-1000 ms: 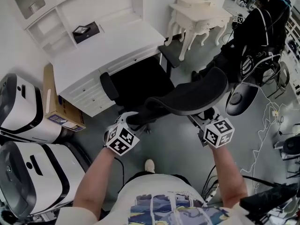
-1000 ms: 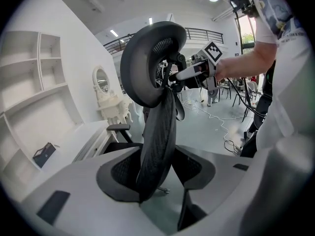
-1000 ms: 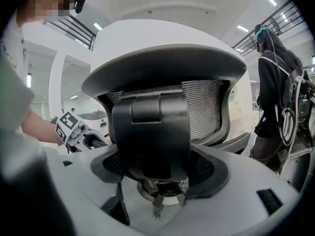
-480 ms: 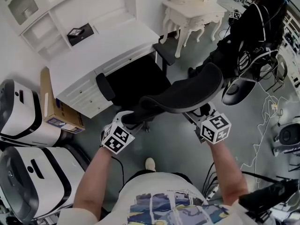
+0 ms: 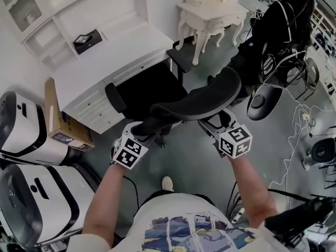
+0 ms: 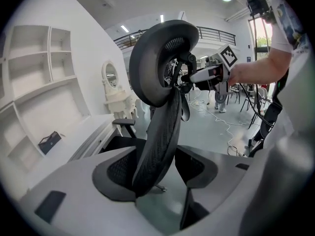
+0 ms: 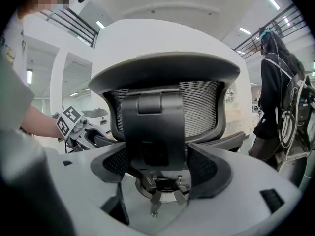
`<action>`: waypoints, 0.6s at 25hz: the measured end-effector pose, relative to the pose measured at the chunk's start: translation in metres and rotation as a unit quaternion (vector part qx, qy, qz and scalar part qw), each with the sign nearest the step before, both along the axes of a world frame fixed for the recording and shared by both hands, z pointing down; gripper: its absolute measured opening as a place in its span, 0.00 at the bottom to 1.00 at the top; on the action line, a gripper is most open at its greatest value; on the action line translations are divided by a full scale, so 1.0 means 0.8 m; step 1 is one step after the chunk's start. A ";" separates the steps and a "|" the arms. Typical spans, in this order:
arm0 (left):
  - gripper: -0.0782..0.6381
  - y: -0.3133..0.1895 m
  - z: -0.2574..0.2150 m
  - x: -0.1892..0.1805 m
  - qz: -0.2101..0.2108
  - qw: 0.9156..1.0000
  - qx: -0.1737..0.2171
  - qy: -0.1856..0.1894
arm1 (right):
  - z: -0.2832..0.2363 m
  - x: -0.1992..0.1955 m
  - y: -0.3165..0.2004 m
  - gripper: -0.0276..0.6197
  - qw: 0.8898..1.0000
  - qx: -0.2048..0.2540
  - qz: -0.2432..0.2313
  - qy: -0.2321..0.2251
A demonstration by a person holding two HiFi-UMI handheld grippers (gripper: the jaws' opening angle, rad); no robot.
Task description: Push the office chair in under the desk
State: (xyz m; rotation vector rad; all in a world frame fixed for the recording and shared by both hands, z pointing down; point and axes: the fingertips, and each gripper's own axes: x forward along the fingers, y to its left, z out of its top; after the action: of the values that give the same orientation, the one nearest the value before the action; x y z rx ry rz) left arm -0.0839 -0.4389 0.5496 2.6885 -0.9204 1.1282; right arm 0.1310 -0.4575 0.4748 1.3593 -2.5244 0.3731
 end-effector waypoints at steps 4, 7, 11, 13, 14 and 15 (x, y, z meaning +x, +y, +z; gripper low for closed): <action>0.46 0.006 -0.013 -0.002 -0.019 0.999 0.015 0.027 | 0.005 0.019 0.025 0.58 1.000 -0.004 0.009 -0.003; 0.47 0.013 -0.024 -0.006 -0.030 0.998 0.024 0.044 | 0.012 0.032 0.045 0.58 1.000 -0.012 0.018 -0.011; 0.47 0.022 -0.045 -0.012 -0.055 0.996 0.045 0.055 | 0.016 0.044 0.077 0.58 0.999 -0.018 0.018 -0.019; 0.47 0.030 -0.058 -0.011 -0.063 0.994 0.057 0.061 | 0.014 0.046 0.092 0.58 1.000 -0.016 0.011 -0.020; 0.47 0.035 -0.064 -0.010 -0.068 0.994 0.062 0.063 | 0.012 0.045 0.100 0.58 1.000 -0.014 0.007 -0.020; 0.47 0.042 -0.069 -0.009 -0.072 0.993 0.066 0.065 | 0.009 0.044 0.108 0.58 1.000 -0.012 0.003 -0.020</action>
State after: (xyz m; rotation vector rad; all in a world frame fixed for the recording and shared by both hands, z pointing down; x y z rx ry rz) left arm -0.0907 -0.4054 0.4944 2.7062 -1.1817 0.8811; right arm 0.1666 -0.3715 0.4821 1.3634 -2.5401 0.4360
